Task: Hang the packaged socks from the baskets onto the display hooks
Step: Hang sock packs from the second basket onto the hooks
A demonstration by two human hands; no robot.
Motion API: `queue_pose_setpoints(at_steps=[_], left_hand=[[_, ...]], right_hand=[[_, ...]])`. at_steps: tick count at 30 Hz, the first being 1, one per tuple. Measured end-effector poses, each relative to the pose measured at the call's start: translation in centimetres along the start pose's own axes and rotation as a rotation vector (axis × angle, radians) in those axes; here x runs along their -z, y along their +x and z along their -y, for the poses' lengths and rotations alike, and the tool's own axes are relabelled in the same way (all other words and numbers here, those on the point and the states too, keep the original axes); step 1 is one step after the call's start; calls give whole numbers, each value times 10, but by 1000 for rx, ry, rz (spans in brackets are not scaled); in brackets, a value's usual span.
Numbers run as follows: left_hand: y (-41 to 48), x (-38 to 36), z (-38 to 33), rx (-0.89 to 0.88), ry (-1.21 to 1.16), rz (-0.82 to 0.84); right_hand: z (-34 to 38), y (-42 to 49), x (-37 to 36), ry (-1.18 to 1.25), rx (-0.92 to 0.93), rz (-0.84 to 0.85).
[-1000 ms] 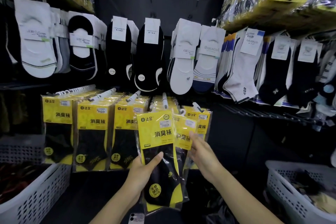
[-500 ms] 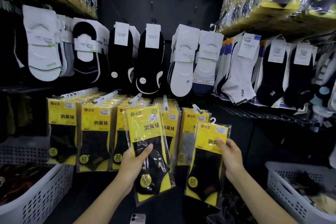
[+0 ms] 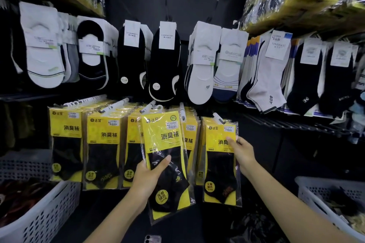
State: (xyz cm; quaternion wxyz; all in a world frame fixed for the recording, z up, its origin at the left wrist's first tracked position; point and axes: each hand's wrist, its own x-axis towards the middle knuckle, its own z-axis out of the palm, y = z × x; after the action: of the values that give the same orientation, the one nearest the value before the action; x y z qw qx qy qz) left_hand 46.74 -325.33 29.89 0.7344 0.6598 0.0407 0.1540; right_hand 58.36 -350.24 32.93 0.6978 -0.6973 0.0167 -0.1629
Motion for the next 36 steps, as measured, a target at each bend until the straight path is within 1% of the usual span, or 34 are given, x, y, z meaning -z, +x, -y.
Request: queue_pose_setpoints(at_steps=[3,8,11,13,19,21,22,23,27,31,34,36], left_hand=[[3,0,4,11,14,-10],[2,0,13,27,27,40],[0,-3,16,6,29,67],[-1,-8,17,-17,35,97],[-3,-42,20,-23,67,158],[-4,-55,21,-15,84,201],[-5,-62,22,-16,91,227],[-6,-68,21,-22,96,248],[-8,-85,19,-65,93,337],[-7,-96,10,-20,102,411],[-4,-104,8,-14,143,449],[-2,-109,6,-16,149,436]], right_hand=[[-11,5,-3,16,-53,-80],[-32,2,1,5,-142,-247],[-36,-11,6,16,-154,-279],[-32,-23,6,21,-137,-219],[0,-66,-9,97,-36,194],[7,-76,-12,101,-4,295],[8,-79,-12,102,8,312],[8,-80,-11,109,13,301],[2,-80,5,176,-13,166],[-1,-71,22,146,-7,28],[4,-59,27,131,8,-21],[10,-49,25,98,19,-37]])
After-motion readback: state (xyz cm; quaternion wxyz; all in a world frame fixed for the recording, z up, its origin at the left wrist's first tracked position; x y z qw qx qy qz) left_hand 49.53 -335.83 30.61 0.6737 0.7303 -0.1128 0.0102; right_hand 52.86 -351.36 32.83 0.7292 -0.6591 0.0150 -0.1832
